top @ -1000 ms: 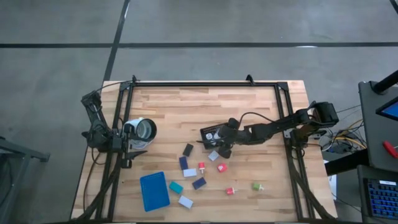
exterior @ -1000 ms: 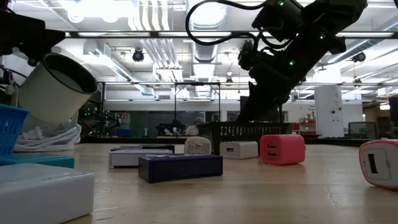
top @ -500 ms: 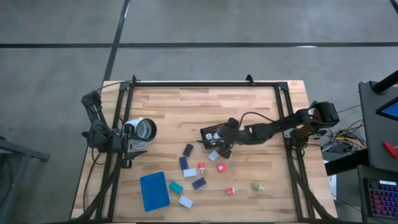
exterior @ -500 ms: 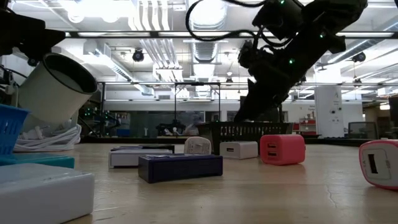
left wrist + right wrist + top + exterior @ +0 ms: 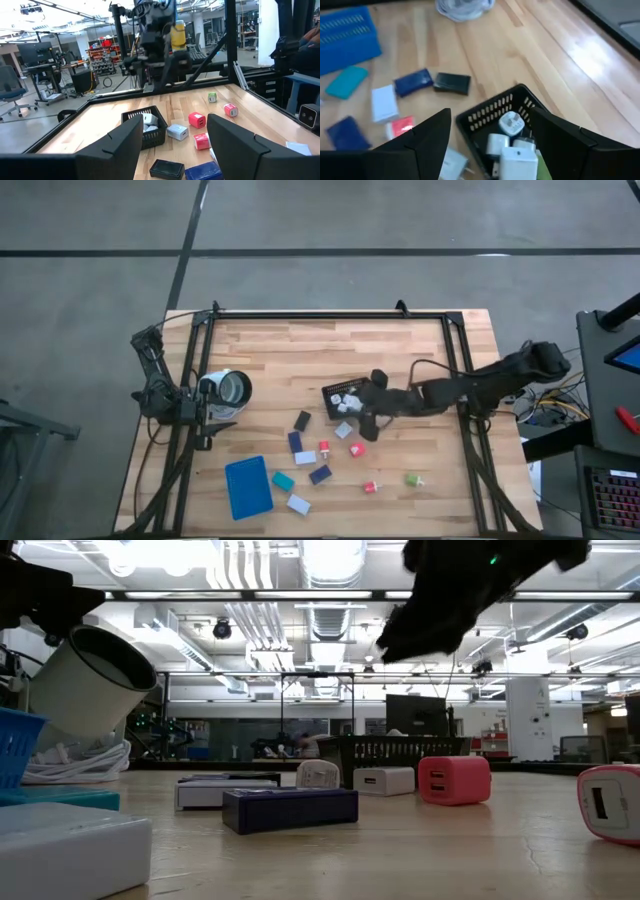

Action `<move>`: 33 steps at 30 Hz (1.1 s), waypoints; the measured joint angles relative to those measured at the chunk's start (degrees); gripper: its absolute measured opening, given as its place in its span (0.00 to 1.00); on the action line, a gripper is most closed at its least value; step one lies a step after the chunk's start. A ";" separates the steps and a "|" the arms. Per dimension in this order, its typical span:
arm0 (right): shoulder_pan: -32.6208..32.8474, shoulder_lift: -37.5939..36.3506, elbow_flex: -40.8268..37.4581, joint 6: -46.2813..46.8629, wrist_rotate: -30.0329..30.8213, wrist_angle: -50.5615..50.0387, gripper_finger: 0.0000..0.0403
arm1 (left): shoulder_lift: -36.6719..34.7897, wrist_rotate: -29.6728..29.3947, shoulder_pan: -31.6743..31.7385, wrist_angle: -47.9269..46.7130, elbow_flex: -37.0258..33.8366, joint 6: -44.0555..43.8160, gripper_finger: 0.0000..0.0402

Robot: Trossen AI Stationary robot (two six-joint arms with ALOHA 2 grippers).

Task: Pick & Place Office items
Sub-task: Put the green charger adapter into the black bin

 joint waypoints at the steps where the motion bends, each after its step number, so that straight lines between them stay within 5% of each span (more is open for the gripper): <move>1: 1.32 -0.79 0.00 0.43 1.33 -0.19 0.67 | -0.01 0.00 0.02 0.00 0.00 0.01 0.56; 9: 13.57 -5.10 0.00 4.68 10.80 -4.28 0.67 | 0.00 0.00 0.00 -0.01 -0.02 0.00 0.56; 14: 20.77 -6.04 -0.02 17.18 15.58 -9.78 0.67 | 0.00 0.01 0.02 -0.02 0.01 0.00 0.56; 24: 30.50 -4.47 1.61 40.47 15.77 -23.54 0.67 | 0.00 0.01 -0.01 -0.02 0.00 0.00 0.56; 33: 34.04 4.41 12.17 61.26 -4.06 -44.03 0.66 | 0.00 -0.01 0.00 -0.02 0.00 0.00 0.56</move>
